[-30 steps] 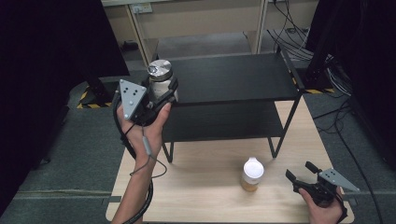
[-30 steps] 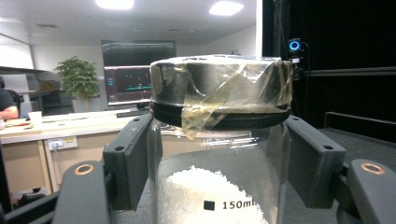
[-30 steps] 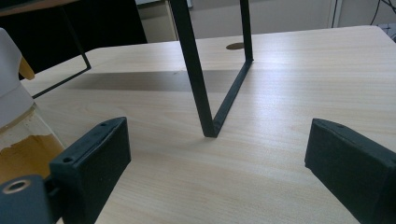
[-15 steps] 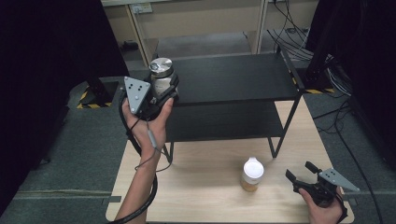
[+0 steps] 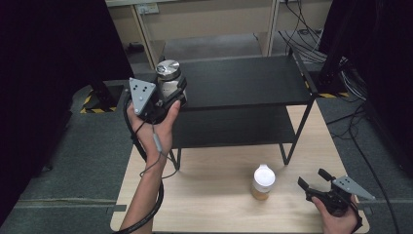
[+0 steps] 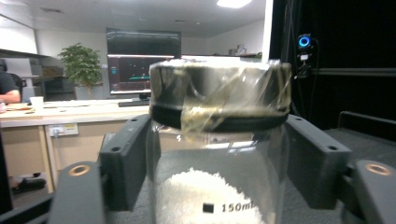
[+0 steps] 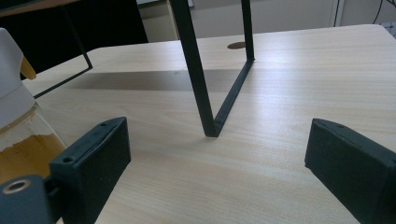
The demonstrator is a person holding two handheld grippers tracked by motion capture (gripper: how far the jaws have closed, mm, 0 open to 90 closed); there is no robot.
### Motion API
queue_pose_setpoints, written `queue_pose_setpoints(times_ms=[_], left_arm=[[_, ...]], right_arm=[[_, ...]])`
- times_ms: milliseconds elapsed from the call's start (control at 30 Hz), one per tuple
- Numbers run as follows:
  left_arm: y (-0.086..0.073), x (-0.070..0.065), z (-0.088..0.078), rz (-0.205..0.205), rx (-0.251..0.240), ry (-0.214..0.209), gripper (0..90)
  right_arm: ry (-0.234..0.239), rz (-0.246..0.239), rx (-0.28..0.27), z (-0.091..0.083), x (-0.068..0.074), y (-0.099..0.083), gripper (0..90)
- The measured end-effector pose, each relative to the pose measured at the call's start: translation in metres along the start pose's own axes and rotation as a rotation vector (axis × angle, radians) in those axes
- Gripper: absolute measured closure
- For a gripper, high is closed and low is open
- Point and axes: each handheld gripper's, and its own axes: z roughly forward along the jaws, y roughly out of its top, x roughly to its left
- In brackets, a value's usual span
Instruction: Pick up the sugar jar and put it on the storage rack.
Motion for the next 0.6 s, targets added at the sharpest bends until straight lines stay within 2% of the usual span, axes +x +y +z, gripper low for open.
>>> queue_pose_setpoints(times_ms=[100, 200, 600], left_arm=[[-0.001, -0.003, -0.004, 0.006, -0.035, 0.015, 14.2], [-0.003, -0.006, -0.009, 0.026, -0.054, 0.021, 7.6], [-0.017, -0.008, -0.026, 0.042, -0.082, 0.016, 5.7]], right_arm=[[-0.001, 0.001, -0.001, 0.0, 0.0, 0.0, 6.7], [-0.001, 0.0, 0.001, 0.0, 0.0, 0.0, 6.7], [-0.001, 0.002, 0.0, 0.0, 0.0, 0.0, 6.7]])
